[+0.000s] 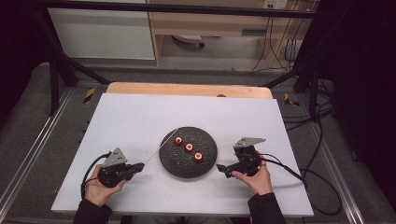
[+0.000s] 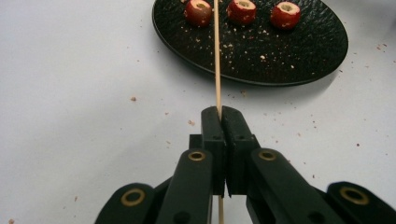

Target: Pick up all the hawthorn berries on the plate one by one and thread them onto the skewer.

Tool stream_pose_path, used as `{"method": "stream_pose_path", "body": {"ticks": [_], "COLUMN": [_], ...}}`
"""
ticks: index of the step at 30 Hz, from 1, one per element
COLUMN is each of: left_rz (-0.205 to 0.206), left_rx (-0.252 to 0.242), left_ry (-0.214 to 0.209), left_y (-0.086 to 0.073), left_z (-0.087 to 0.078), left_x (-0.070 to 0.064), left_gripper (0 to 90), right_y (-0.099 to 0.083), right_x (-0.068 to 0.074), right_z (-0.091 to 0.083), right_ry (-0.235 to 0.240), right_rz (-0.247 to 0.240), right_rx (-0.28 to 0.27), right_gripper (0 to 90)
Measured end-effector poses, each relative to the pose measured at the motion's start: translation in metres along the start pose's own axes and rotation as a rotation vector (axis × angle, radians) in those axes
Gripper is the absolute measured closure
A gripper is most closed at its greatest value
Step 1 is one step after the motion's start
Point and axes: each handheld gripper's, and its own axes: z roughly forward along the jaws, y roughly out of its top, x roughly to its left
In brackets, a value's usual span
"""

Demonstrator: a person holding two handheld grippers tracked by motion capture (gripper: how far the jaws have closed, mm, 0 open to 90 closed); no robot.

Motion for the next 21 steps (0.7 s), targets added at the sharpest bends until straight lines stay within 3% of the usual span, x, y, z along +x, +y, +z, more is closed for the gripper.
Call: {"method": "stream_pose_path", "body": {"ticks": [11,16,21], "left_rz": [-0.003,0.009,0.015], "left_rx": [-0.006,0.002,0.010], "left_ry": [-0.001,-0.009,-0.017], "left_y": [-0.006,-0.007,-0.008], "left_z": [-0.003,-0.002,-0.001], "left_x": [0.003,0.001,0.000], "left_gripper": [88.6,88.6,88.6], "right_y": [0.031,0.050,0.062], "right_x": [0.015,0.023,0.029], "right_z": [0.019,0.031,0.043], "right_ry": [0.006,0.022,0.043], "right_rz": [-0.028,-0.083,-0.109], "right_rx": [0.048,0.109,0.168], "right_gripper": [1.8,6.9,14.3]}}
